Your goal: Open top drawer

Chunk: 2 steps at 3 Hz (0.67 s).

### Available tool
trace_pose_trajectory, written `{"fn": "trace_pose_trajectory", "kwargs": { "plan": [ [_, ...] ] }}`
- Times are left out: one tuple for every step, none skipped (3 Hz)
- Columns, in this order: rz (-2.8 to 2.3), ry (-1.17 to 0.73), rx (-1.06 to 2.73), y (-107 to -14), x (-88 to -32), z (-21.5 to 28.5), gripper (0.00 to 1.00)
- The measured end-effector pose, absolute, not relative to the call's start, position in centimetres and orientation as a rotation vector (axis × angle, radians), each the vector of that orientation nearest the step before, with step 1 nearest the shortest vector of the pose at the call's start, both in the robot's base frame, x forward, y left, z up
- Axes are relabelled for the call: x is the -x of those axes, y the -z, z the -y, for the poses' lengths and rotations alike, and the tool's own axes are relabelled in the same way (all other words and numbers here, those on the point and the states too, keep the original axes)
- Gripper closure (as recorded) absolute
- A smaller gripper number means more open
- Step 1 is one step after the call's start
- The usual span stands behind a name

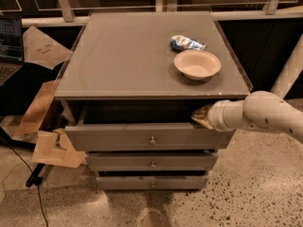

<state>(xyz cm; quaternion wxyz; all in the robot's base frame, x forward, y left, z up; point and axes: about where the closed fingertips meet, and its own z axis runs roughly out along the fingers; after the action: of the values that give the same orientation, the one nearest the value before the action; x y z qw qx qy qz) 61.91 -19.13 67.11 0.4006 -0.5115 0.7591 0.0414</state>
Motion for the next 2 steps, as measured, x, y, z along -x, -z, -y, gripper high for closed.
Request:
{"fn": "trace_pose_trajectory", "kwargs": {
  "plan": [
    [-1.920,-0.105,1.294,-67.34,-61.91,19.13,1.00],
    [-1.924,-0.121,1.301,-67.30,-61.30,19.37,1.00]
  ]
}}
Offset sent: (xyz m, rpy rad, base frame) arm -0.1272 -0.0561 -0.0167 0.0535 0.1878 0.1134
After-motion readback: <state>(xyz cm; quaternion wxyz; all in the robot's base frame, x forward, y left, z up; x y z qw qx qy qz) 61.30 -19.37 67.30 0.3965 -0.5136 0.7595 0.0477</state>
